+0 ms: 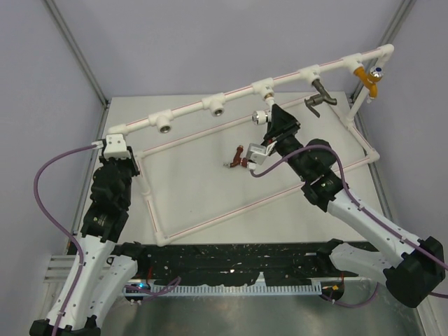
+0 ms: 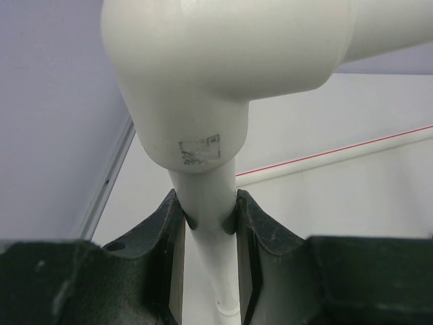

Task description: Install the water faucets

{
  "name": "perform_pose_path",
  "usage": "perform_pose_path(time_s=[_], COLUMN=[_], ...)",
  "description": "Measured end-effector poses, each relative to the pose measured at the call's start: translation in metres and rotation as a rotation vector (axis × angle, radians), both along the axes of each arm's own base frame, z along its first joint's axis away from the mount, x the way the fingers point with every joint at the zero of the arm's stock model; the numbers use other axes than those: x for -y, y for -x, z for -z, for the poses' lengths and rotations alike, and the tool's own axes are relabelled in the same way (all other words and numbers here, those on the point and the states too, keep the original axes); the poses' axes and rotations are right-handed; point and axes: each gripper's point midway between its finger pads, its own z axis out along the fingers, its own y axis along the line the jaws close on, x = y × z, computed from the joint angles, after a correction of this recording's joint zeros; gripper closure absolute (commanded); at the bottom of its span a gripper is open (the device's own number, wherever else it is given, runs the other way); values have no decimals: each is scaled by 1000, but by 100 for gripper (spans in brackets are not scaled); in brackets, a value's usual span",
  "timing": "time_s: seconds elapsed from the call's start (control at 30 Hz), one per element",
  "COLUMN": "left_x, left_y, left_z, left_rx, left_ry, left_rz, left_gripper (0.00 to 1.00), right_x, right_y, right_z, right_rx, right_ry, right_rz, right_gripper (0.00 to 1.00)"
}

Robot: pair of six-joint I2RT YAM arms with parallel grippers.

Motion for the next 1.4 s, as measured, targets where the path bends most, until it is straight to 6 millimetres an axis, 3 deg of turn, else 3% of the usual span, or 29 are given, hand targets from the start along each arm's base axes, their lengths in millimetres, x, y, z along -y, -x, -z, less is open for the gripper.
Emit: perform_pose_path(time_s=[0.3, 0.63, 1.03, 1.4], left_x=[2, 2, 3, 4], left_y=[-1, -1, -2, 0], left_z=[0, 0, 0, 0], left_rx=[4, 5, 10, 19], left_ry=[1, 2, 3, 4], left_rz=[8, 10, 11, 9], left_gripper=[100, 100, 100, 100], right_x=[8, 1, 3, 10], right_y=[-5, -11, -12, -11], right_z=[1, -3, -4, 6], right_rx=[-60, -137, -362, -535], right_ry=[-96, -350, -944, -1460], right_rz=[-51, -126, -242, -334], right_gripper=[95, 95, 95, 95])
